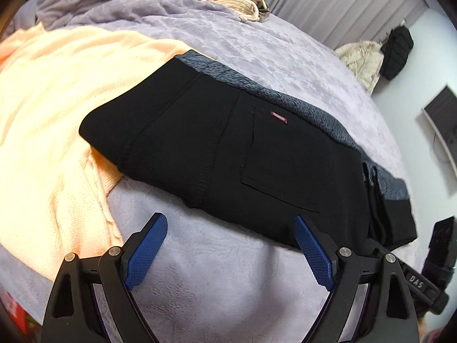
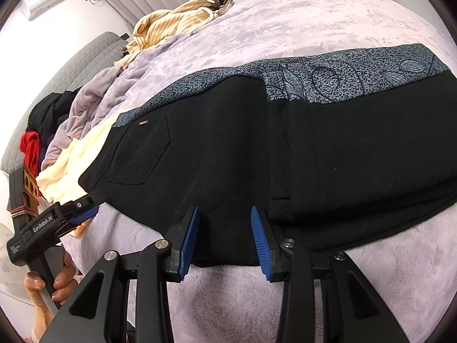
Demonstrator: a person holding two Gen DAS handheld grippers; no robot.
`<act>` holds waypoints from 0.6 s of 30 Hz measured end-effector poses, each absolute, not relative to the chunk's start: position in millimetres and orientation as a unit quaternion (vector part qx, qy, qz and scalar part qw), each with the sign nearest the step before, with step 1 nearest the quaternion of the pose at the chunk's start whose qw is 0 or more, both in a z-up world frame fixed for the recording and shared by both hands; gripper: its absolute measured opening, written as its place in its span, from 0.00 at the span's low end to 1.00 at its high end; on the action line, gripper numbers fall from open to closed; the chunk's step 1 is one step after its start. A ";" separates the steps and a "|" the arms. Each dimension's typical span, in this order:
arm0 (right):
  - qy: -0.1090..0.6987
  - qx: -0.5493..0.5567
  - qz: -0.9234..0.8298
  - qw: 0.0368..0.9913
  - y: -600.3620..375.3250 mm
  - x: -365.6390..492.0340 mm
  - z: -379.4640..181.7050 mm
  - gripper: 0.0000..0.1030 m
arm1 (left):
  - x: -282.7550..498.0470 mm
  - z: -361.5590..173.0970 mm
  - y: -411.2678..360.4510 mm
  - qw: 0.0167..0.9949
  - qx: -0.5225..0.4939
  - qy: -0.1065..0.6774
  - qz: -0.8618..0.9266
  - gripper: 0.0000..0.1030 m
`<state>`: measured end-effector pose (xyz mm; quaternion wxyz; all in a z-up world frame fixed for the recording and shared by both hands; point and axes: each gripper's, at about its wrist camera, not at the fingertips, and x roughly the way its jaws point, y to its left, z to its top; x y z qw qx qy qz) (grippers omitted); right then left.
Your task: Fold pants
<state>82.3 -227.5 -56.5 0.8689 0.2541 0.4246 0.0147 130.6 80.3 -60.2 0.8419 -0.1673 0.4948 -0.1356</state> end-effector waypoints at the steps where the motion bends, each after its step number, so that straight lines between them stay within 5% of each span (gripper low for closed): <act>1: 0.424 0.254 0.015 0.869 -227.5 82.4 -56.8 0.40 | 131.1 -61.7 84.4 0.839 -0.179 0.494 -0.141 0.88; 18: 0.426 0.246 0.012 0.871 -225.3 83.5 -56.8 0.40 | 162.1 -76.0 98.6 0.810 -0.288 0.479 -0.180 0.88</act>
